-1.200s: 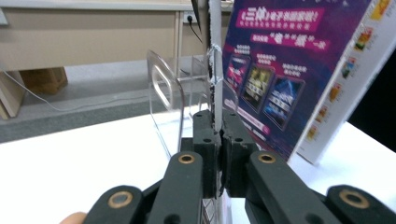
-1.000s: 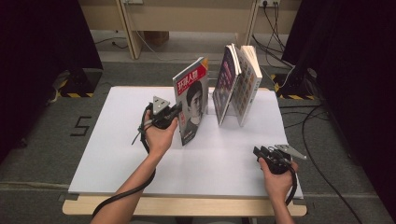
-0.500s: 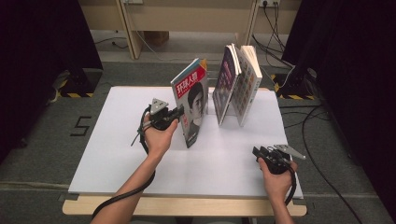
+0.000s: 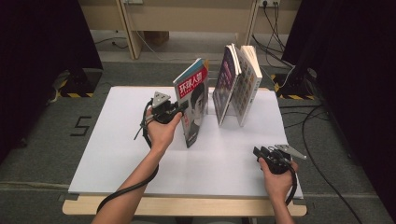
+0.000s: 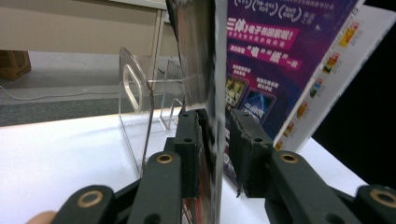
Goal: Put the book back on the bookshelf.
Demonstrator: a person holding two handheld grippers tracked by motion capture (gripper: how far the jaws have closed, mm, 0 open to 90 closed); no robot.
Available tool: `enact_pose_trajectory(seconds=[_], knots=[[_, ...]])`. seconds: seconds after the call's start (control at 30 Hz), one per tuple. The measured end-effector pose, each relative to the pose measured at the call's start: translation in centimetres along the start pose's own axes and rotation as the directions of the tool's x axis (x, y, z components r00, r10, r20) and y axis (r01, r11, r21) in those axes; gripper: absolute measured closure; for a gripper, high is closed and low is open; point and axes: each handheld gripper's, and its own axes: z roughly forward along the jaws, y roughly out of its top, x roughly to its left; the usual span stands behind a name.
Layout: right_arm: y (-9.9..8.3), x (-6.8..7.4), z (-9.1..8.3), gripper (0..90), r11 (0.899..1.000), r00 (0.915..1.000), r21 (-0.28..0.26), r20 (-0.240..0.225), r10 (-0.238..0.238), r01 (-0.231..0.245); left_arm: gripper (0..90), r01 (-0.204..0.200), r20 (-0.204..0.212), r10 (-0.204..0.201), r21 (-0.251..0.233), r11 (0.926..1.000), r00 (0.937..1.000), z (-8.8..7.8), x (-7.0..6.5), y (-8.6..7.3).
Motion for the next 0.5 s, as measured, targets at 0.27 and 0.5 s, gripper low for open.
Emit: enact_pose_trajectory(seconds=[0.27,0.5], knots=[[0.0,-0.1,0.0,61.9,1.000,1.0000,0.001,0.001,0.004,-0.004,70.4,0.028,-0.010,-0.028,0.001,0.9996,0.9996,1.7,0.6,1.3],[0.0,-0.3,0.1,61.8,1.000,1.0000,0.007,-0.001,0.001,-0.001,75.6,0.032,-0.002,-0.031,0.018,0.9993,0.9995,2.5,0.5,2.3]])
